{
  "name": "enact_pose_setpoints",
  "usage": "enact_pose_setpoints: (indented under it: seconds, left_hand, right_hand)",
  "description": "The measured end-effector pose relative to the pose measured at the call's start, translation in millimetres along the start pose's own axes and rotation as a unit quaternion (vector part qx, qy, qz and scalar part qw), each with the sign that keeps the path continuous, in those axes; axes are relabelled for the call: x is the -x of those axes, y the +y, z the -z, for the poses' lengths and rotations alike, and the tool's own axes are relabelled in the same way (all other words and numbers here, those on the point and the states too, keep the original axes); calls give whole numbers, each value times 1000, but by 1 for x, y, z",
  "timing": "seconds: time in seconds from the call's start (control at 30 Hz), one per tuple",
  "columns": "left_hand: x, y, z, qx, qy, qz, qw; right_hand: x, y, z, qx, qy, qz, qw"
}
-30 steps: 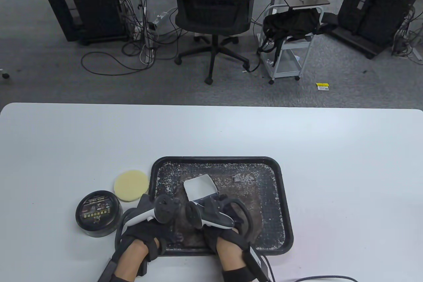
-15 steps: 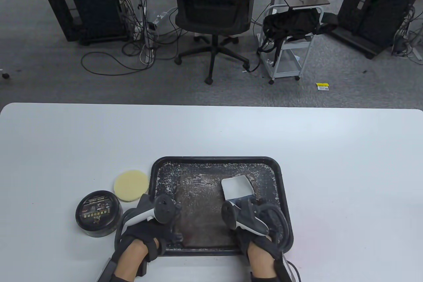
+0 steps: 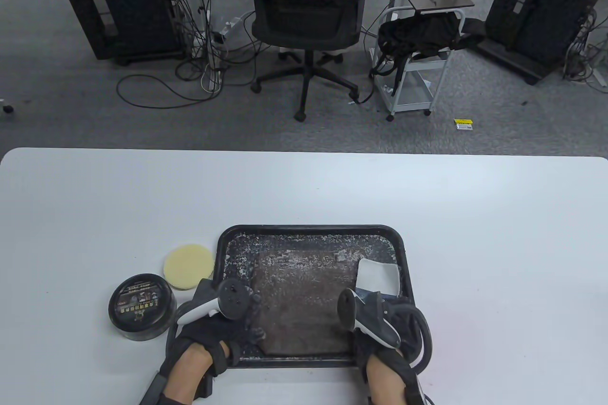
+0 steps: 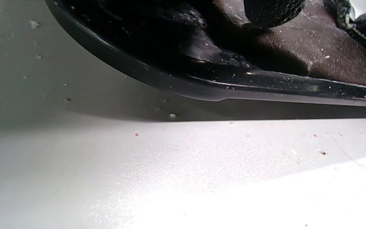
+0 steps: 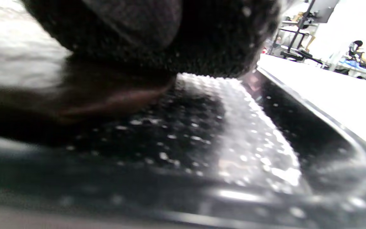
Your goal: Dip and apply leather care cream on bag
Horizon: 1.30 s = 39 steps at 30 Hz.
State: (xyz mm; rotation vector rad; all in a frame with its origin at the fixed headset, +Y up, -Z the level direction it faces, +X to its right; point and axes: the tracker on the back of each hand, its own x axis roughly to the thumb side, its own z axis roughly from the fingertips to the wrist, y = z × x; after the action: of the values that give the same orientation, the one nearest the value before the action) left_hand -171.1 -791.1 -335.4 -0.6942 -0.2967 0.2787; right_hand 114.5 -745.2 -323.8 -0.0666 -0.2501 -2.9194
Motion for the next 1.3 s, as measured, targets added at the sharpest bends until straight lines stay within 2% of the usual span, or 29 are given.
enact_pose_setpoints:
  seconds: [0.5,0.67,1.0,1.3]
  left_hand:
    - [4,0,0,-1,-9,-27,1000]
    - [5,0,0,3,-14,-46,999]
    - [11,-1,1,15,-27,-90,995]
    - [13,-2,1,27,-32,-105,994]
  right_hand:
    - [-76,-7,-9,38,-100,-38,993]
    - [-98,-10,-11,43,-133,-16,990]
    - [-130,-14,-18,43,-213,103,971]
    - [-128,-12,-18,20,-252,145,957]
